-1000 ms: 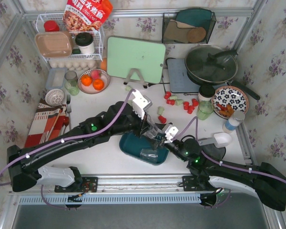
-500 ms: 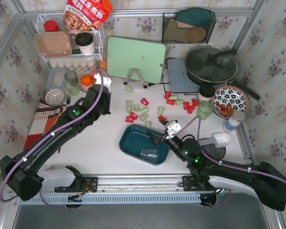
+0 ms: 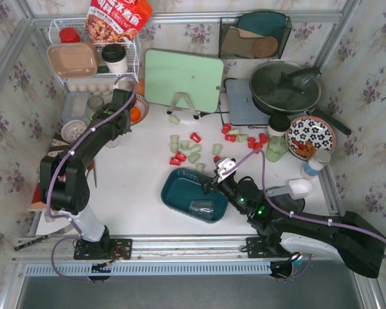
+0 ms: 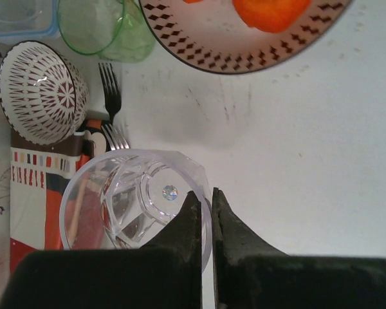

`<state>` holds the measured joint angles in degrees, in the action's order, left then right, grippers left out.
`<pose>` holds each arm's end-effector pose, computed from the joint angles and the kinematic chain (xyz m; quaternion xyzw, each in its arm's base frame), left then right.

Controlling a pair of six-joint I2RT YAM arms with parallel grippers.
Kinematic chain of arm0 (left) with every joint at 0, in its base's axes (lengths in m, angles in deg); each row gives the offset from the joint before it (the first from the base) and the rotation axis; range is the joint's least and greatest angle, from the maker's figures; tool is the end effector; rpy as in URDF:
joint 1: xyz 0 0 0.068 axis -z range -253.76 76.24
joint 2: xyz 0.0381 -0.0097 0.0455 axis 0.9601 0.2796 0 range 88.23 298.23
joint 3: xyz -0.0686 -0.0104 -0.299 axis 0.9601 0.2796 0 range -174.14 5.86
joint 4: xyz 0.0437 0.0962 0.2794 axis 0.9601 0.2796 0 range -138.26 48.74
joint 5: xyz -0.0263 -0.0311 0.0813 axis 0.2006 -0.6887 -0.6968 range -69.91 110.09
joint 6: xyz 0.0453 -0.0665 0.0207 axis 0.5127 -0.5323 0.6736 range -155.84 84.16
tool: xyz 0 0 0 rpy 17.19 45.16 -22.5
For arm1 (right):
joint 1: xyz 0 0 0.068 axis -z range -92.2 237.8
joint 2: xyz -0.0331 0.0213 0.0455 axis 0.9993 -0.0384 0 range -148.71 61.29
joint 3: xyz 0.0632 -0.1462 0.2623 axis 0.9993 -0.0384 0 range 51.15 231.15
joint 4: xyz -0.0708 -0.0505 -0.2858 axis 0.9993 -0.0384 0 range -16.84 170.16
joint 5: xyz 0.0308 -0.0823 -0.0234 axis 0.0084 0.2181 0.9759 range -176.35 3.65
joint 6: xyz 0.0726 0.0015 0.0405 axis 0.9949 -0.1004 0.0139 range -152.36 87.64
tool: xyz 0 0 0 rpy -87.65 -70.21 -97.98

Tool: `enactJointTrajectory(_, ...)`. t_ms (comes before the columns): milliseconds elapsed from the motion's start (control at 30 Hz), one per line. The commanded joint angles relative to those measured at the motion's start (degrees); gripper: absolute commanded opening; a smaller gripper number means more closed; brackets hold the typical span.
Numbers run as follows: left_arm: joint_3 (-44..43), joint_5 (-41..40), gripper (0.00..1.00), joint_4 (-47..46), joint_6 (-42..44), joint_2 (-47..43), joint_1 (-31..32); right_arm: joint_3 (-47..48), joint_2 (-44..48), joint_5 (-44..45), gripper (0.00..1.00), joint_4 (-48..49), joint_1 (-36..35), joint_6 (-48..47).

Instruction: Mix the coffee capsules in the storage basket

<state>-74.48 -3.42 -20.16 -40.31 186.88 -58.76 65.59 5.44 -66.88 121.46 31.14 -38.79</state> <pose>0.4428 -0.0887 0.2751 0.0082 0.9122 0.1250 0.3902 0.1563 0.1936 0.2176 -0.2632 0.6570 0.1871 0.6812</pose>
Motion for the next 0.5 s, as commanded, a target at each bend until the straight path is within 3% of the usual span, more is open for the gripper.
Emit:
enactJointTrajectory(0,-2.1,1.5,0.00,-3.2,-0.8,3.8,-2.9,0.6,0.1,-0.5,0.85,-0.2,-0.1,0.8)
enactJointTrajectory(167,-2.4,7.1,0.00,-7.3,-3.0,7.1,-7.2,0.7,0.5,-1.2,0.85,-0.4,-0.1,1.1)
enactJointTrajectory(467,-4.9,8.4,0.00,-10.2,-4.2,12.9,-10.0,0.7,0.4,-1.8,0.85,-0.6,-0.1,1.3)
